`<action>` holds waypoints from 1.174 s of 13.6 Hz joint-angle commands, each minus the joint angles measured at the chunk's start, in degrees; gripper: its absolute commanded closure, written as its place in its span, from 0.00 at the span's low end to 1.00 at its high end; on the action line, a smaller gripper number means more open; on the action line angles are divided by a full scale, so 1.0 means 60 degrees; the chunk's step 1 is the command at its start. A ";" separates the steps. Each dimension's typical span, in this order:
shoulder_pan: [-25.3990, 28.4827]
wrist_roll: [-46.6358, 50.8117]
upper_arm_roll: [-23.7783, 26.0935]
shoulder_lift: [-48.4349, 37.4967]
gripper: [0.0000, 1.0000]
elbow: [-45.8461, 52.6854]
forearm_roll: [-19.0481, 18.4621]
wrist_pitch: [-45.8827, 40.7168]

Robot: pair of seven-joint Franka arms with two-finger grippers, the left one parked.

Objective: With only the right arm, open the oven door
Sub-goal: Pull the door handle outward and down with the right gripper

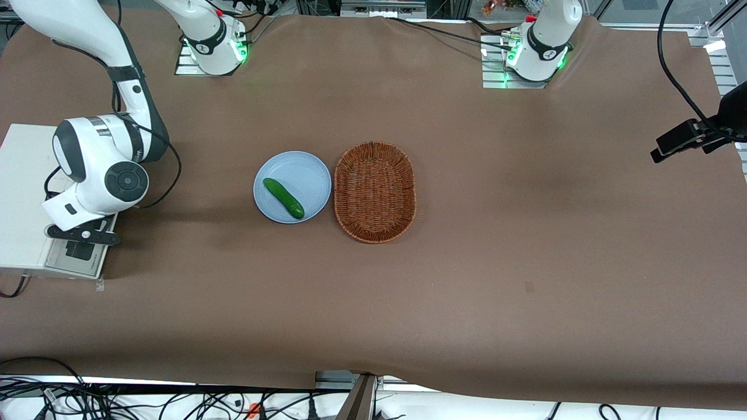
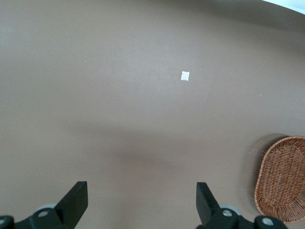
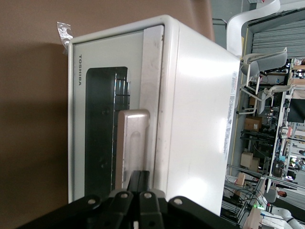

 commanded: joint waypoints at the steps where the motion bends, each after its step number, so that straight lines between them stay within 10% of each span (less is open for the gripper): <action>1: -0.0036 0.0204 -0.0100 0.0074 1.00 -0.0095 -0.0241 0.0268; 16: 0.0037 0.1390 0.0031 0.0191 1.00 -0.0799 0.0652 0.1659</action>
